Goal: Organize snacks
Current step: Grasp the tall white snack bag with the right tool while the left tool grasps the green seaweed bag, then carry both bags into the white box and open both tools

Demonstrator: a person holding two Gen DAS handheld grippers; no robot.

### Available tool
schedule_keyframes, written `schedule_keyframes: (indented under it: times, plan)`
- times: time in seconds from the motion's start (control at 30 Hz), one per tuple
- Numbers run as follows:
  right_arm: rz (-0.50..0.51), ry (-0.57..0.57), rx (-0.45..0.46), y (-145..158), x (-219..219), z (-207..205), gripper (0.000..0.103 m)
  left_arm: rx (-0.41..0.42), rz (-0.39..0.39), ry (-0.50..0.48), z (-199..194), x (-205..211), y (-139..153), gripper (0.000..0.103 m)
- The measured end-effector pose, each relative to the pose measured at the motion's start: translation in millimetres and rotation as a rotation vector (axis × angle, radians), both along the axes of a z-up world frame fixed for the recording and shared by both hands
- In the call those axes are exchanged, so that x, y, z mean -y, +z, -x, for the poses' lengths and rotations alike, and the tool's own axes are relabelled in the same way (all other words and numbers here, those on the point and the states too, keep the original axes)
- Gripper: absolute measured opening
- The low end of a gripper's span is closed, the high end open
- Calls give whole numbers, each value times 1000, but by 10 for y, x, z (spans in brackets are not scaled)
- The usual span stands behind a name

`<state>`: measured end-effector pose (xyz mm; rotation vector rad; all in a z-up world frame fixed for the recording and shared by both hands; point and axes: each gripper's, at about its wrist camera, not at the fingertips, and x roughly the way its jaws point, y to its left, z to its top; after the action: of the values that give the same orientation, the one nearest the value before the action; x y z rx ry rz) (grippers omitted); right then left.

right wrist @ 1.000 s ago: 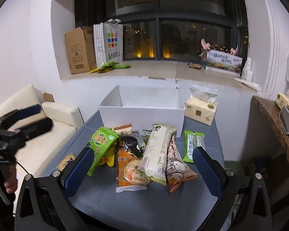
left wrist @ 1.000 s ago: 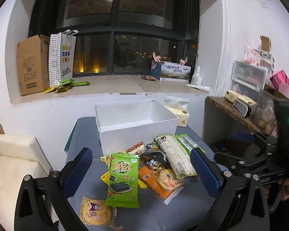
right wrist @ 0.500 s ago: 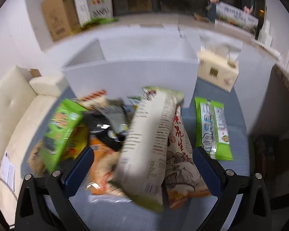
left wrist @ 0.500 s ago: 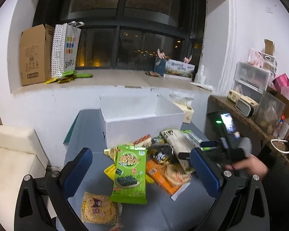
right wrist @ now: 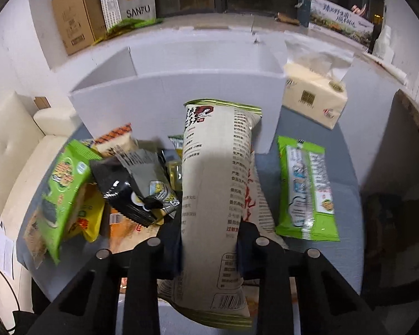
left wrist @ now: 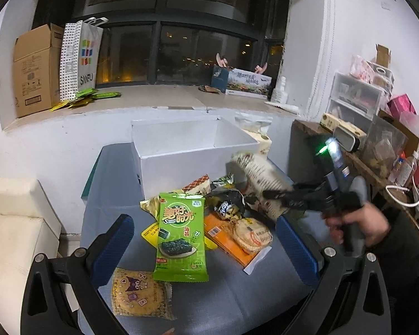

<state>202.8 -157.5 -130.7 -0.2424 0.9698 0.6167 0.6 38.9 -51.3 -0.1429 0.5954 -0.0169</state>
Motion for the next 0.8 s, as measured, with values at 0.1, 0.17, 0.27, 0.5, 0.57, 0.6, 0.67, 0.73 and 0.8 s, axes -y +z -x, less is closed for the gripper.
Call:
schedule_keyframes:
  times: [0.1, 0.17, 0.27, 0.5, 0.57, 0.6, 0.67, 0.73, 0.8]
  plan:
    - [-60, -1, 34, 223, 109, 141, 31, -46, 6, -23, -123, 9, -119, 103]
    - [-104, -5, 63, 391, 229, 265, 31, -79, -9, -11, -246, 12, -220, 103]
    - [-168, -12, 102, 634, 443, 467, 31, -147, -21, 5, -528, 7, -445, 103]
    - [-250, -39, 170, 902, 807, 777, 31, -331, -48, 67, -1119, -96, -1045, 103]
    - [-266, -33, 173, 924, 853, 830, 31, -374, -56, 90, -1194, -133, -1174, 101]
    - [-266, -30, 175, 922, 863, 859, 31, -386, -53, 101, -1212, -152, -1218, 99]
    - [-269, -19, 176, 924, 852, 897, 31, -400, -34, 96, -1218, -182, -1281, 72]
    - [-268, -12, 175, 916, 828, 910, 31, -378, 3, 90, -1156, -209, -1273, 66]
    - [-266, -7, 175, 908, 841, 944, 31, -338, 15, 84, -1050, -212, -1199, 63]
